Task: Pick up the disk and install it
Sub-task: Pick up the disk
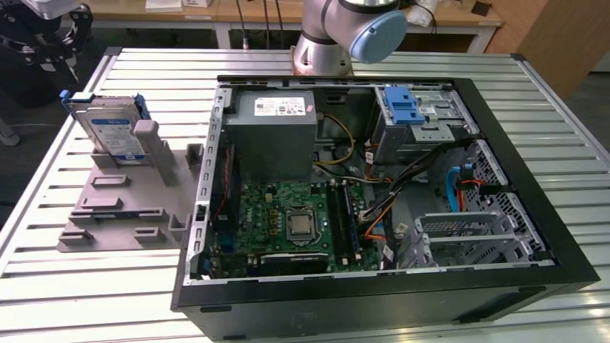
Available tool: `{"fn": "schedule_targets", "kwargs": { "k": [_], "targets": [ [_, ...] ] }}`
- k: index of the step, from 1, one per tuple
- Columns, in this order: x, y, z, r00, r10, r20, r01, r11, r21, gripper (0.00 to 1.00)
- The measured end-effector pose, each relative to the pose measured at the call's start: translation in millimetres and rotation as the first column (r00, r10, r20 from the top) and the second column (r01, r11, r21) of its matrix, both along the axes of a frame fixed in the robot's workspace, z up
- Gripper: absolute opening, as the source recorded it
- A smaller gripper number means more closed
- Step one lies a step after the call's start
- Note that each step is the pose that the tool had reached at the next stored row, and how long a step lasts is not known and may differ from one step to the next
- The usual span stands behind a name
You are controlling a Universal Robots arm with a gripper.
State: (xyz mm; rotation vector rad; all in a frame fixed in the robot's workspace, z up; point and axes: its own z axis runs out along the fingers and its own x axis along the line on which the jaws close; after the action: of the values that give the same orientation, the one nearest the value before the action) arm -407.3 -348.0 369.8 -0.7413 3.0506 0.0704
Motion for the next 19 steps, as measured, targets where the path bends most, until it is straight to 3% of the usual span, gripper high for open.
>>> {"fn": "schedule_targets", "kwargs": {
  "k": [4,10,15,19],
  "targets": [
    [0.0,0.0,-0.1,0.9975,0.071,0.0000,-0.071,0.9975,0.0000,0.11],
    [-0.1,0.0,-0.1,0.9864,0.164,-0.0001,-0.164,0.9864,0.0000,0.11],
    [-0.1,0.0,-0.2,0.9686,0.249,0.0000,-0.249,0.9686,0.0000,0.11],
    [-0.1,0.0,-0.3,0.9483,0.317,0.0000,-0.317,0.9483,0.0000,0.11]
  ]
}}
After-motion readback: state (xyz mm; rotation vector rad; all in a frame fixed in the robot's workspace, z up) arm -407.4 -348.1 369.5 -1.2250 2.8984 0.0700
